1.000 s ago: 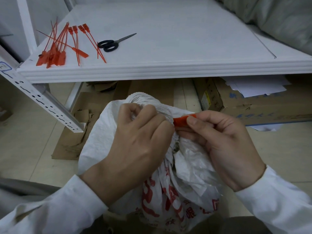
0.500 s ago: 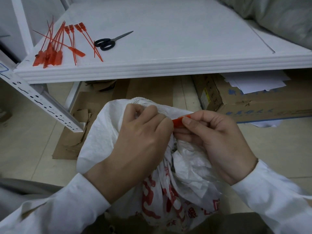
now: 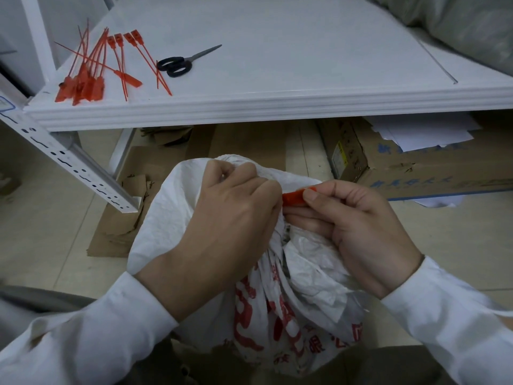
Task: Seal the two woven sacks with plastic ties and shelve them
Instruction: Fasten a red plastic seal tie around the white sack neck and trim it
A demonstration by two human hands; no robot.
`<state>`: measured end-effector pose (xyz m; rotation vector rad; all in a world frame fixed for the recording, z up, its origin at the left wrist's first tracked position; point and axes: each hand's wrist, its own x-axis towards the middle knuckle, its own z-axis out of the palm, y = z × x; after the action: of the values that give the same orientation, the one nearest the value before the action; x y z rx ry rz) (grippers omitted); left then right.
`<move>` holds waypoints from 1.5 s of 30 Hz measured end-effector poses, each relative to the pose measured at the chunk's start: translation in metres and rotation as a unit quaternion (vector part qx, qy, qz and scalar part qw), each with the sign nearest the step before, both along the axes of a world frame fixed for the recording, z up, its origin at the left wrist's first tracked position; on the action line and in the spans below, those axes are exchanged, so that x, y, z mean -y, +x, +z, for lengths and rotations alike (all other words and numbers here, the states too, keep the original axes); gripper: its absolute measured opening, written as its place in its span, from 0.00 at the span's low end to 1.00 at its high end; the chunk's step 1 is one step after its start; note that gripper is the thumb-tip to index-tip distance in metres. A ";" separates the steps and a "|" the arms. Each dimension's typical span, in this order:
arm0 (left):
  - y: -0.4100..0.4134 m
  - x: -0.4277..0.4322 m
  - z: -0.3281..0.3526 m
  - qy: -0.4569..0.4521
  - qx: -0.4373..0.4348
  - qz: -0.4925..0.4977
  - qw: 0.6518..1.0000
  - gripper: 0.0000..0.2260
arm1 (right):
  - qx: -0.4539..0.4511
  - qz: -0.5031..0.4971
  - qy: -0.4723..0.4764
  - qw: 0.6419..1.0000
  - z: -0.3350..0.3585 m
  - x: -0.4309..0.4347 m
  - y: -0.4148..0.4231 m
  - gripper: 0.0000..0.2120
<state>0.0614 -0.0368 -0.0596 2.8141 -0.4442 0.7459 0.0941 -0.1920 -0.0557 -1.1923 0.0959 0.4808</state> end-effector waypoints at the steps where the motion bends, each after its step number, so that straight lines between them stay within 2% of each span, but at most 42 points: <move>1: 0.000 0.000 0.000 -0.002 0.000 -0.002 1.000 0.08 | 0.001 0.002 -0.002 1.000 0.000 0.000 0.000 0.06; 9: -0.001 0.000 -0.001 -0.035 -0.001 -0.004 0.999 0.09 | 0.051 0.026 -0.059 0.997 0.003 0.000 0.003 0.07; 15: -0.004 0.002 -0.002 -0.062 0.000 0.008 0.998 0.06 | 0.086 0.018 -0.058 0.994 0.000 0.001 0.000 0.06; 23: -0.004 0.000 -0.003 -0.058 0.009 0.017 0.998 0.07 | 0.034 0.009 -0.014 0.999 -0.002 -0.001 0.000 0.08; 27: -0.003 -0.001 -0.003 -0.057 0.007 0.011 0.998 0.07 | 0.038 0.004 -0.017 0.999 -0.003 -0.002 0.000 0.07; 34: -0.003 0.001 -0.002 -0.055 0.003 0.015 0.998 0.07 | 0.082 0.005 -0.051 0.995 -0.005 -0.002 -0.001 0.05; 42: -0.004 0.003 -0.005 -0.061 0.005 0.023 0.998 0.07 | 0.185 0.003 -0.135 0.973 -0.009 -0.001 -0.002 0.04; 45: -0.004 0.004 -0.006 -0.064 0.005 0.019 0.998 0.07 | 0.190 0.003 -0.135 0.972 -0.010 -0.002 -0.002 0.05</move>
<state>0.0575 -0.0407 -0.0655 2.7078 -0.3322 0.7677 0.0917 -0.1904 -0.0659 -1.5334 -0.1773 0.2404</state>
